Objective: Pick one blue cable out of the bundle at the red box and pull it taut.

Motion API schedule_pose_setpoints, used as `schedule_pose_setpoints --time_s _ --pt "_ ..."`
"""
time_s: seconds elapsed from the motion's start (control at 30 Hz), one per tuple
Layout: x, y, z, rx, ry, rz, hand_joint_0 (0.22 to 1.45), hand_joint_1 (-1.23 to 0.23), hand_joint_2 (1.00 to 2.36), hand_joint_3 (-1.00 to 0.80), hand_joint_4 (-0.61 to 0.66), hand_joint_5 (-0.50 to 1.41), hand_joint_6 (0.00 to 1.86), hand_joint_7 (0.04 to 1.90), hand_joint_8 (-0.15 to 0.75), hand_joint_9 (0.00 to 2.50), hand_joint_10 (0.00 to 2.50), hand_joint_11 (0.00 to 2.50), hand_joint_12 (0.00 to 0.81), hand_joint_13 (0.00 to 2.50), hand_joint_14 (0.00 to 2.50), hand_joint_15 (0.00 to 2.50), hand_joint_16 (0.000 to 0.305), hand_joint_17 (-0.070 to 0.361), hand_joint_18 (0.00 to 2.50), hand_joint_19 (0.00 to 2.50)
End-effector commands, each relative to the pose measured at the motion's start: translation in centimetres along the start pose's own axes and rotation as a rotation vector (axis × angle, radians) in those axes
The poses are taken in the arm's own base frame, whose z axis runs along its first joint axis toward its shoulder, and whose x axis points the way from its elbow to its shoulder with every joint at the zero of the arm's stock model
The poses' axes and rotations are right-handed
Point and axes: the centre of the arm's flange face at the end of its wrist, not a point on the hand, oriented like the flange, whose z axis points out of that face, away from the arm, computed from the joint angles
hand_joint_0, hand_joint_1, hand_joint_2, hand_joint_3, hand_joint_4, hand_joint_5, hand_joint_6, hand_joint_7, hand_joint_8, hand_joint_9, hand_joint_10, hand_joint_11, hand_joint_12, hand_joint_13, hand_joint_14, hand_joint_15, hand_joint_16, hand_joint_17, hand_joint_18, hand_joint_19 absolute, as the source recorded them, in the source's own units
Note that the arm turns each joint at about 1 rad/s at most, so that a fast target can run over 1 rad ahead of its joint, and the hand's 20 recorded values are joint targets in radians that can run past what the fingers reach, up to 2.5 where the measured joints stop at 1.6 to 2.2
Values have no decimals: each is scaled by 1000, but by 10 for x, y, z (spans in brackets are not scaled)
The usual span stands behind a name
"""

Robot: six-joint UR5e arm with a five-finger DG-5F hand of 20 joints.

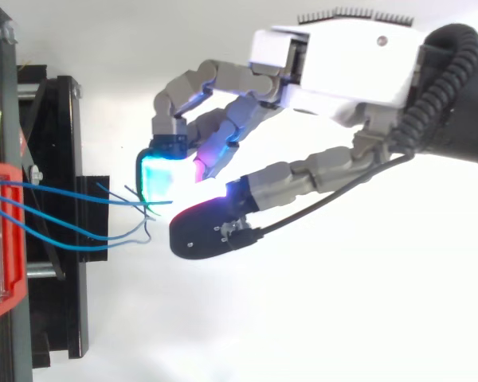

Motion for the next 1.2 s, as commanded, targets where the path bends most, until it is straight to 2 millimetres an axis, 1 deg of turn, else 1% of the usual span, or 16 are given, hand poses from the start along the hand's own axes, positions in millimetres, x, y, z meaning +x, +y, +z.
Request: schedule_pose_setpoints --time_s 0.0,0.17,0.27,0.33,0.47,0.53,0.73,0.97,1.17 --pt "-3 8 -8 16 -13 -8 583 -892 1022 -62 43 -60 834 1135 278 856 8 482 338 567 8 220 50 112 664 276" --pt "-2 7 -12 39 -22 -15 577 -891 1022 -52 36 -58 828 1138 274 829 9 417 344 546 7 195 50 114 660 267" --pt "-1 8 -12 38 -21 -13 576 -893 1021 -53 24 -56 825 1132 267 768 8 314 350 510 6 156 52 116 650 240" --pt "1 7 -12 41 -19 -14 575 -894 1021 -53 9 -54 820 1136 258 685 5 240 354 474 5 134 52 118 631 234" --pt "1 5 -14 58 -15 -17 578 -895 1020 -65 -4 -51 807 1134 244 588 2 153 365 436 4 111 53 120 608 225" --pt "1 3 -15 64 -14 -19 577 -895 1020 -61 -6 -51 804 1140 242 574 2 151 367 428 4 109 54 121 598 223" --pt "6 -23 -20 107 -8 -30 576 -894 1021 -64 -4 -51 801 1157 244 565 3 154 359 411 4 112 53 119 583 226" --pt "9 -25 -19 100 -1 -32 578 -895 1020 -68 -9 -51 801 1160 247 573 2 155 354 390 4 115 52 117 549 224" --pt "11 -21 -16 67 -5 -22 577 -893 1021 -69 -5 -52 804 1150 248 572 3 161 352 379 4 116 52 116 537 220"
